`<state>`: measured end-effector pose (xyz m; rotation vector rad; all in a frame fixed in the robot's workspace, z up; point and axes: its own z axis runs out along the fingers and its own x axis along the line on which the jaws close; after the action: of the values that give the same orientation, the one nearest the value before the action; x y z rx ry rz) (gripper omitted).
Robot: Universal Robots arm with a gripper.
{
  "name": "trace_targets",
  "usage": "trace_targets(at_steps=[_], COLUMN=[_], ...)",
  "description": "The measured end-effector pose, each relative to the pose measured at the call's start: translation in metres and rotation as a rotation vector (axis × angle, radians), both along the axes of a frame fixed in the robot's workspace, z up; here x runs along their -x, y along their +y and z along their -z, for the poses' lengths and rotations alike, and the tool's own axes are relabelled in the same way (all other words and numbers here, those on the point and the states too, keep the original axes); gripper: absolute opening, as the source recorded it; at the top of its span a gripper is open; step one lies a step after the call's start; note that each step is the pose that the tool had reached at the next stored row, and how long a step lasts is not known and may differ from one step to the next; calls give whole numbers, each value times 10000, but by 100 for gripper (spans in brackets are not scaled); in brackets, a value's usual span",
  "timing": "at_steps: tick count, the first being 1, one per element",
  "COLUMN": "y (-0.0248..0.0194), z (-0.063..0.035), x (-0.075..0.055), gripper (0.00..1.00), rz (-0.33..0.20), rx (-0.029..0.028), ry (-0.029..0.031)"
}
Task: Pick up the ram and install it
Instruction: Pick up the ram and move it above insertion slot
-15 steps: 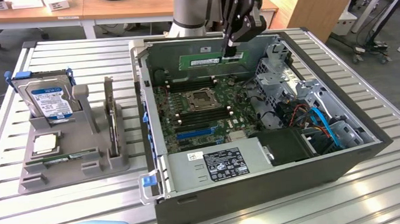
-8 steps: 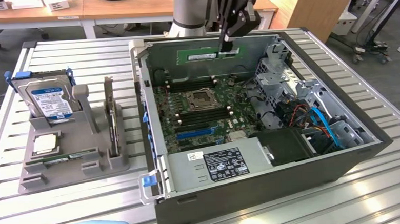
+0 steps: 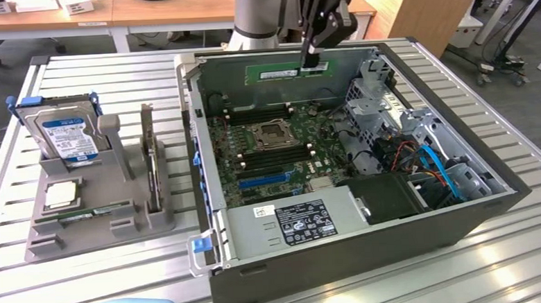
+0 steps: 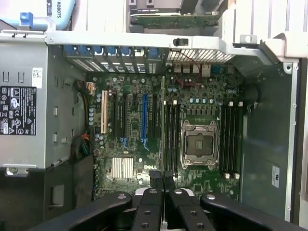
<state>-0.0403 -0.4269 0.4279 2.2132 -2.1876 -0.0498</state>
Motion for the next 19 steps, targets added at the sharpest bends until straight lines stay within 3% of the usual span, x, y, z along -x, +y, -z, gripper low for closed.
trace_targets(at_steps=[5,8,12,19], y=[1,5,45,45], z=[2,3,10,58], x=[-129,-130,-130,-129], gripper=[11,11,11,11], rz=[-1,0,17,17], rx=[1,-4,-2,-3], ry=[1,-1,1,0])
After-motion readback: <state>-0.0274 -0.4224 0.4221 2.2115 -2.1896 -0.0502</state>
